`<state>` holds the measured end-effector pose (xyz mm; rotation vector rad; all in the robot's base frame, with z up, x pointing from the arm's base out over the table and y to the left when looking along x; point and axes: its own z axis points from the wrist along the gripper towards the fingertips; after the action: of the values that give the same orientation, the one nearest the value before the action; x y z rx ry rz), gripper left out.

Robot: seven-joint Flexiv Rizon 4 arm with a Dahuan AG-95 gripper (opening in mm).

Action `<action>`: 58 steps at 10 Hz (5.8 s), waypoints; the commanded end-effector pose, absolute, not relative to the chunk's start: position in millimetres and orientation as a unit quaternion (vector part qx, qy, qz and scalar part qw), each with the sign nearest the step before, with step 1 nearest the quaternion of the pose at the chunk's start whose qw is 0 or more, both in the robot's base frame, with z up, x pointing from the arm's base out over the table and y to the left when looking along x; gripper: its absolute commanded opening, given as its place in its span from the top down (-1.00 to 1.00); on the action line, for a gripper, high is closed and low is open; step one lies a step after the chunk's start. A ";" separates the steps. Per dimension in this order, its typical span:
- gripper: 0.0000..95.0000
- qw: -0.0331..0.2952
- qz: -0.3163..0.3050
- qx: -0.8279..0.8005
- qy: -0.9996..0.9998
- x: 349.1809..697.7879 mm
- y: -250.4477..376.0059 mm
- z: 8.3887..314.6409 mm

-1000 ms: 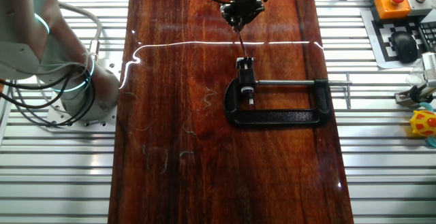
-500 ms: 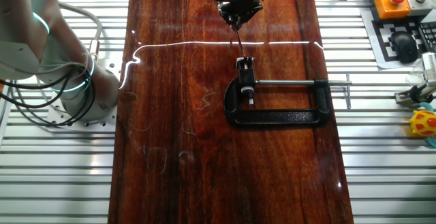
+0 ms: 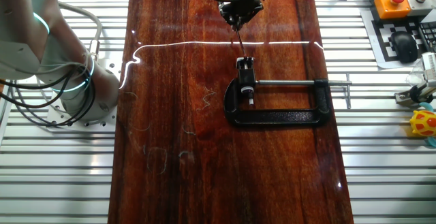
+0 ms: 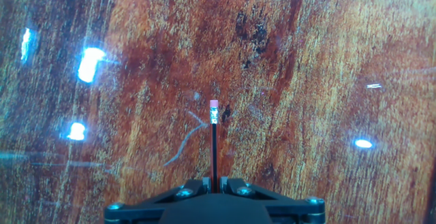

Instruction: Insert the pencil into the pencil sharpener

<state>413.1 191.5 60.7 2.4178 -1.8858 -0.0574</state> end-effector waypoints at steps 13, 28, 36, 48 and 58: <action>1.00 0.039 -0.016 0.791 -0.610 409.0 189.5 54.8; 1.00 0.043 -0.014 0.804 -0.593 407.3 186.5 59.4; 1.00 0.046 -0.013 0.806 -0.589 408.3 191.0 57.1; 1.00 0.044 -0.007 0.805 -0.591 403.5 189.3 54.5; 1.00 0.042 -0.004 0.806 -0.591 404.2 185.6 51.0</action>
<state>404.3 185.9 50.5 2.4654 -1.8084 -0.0138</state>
